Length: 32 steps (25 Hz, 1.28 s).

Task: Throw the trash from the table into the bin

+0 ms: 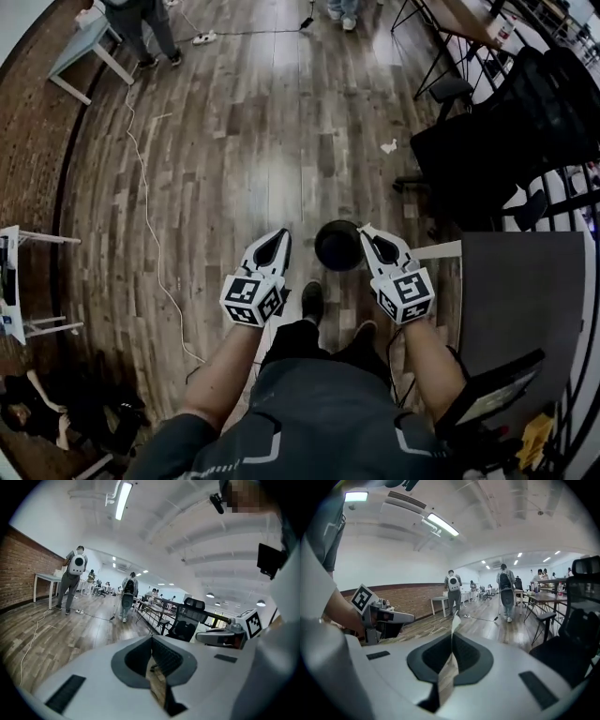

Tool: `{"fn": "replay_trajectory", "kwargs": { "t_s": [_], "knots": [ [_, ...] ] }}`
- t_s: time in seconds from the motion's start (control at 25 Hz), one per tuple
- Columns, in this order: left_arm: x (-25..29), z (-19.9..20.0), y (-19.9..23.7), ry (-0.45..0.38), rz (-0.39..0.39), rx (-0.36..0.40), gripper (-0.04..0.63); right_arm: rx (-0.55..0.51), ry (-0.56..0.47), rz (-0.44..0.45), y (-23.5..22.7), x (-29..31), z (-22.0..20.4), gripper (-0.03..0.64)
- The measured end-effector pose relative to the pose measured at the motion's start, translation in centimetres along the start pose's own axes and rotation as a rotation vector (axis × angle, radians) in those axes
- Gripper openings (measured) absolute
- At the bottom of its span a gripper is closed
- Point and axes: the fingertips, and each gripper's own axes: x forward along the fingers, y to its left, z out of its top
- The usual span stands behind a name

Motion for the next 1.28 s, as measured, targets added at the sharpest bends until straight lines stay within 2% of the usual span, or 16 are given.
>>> {"fn": "replay_trajectory", "kwargs": {
  "t_s": [0.2, 0.44, 0.76, 0.92, 1.12, 1.28],
  "knots": [
    [4.3, -6.0, 4.8, 0.088, 0.030, -0.029, 0.011, 0.022, 0.073, 0.031, -1.5, 6.3, -6.1, 0.012],
    [7.5, -13.8, 7.8, 0.217, 0.039, -0.042, 0.011, 0.076, 0.173, 0.046, -2.5, 11.4, -14.4, 0.013],
    [11.3, -22.2, 11.4, 0.266, 0.059, -0.119, 0.011, 0.114, 0.256, 0.071, -2.8, 16.5, -23.9, 0.012],
    [12.8, -28.5, 12.4, 0.348, 0.064, -0.138, 0.011, 0.133, 0.326, 0.083, -3.2, 18.1, -30.1, 0.014],
    [14.6, -35.2, 14.4, 0.413, 0.080, -0.146, 0.011, 0.192, 0.348, 0.070, -4.2, 20.7, -36.8, 0.014],
    [14.2, -39.8, 15.3, 0.459, 0.101, -0.175, 0.011, 0.220, 0.344, 0.110, -3.5, 22.6, -40.8, 0.013]
  ]
}}
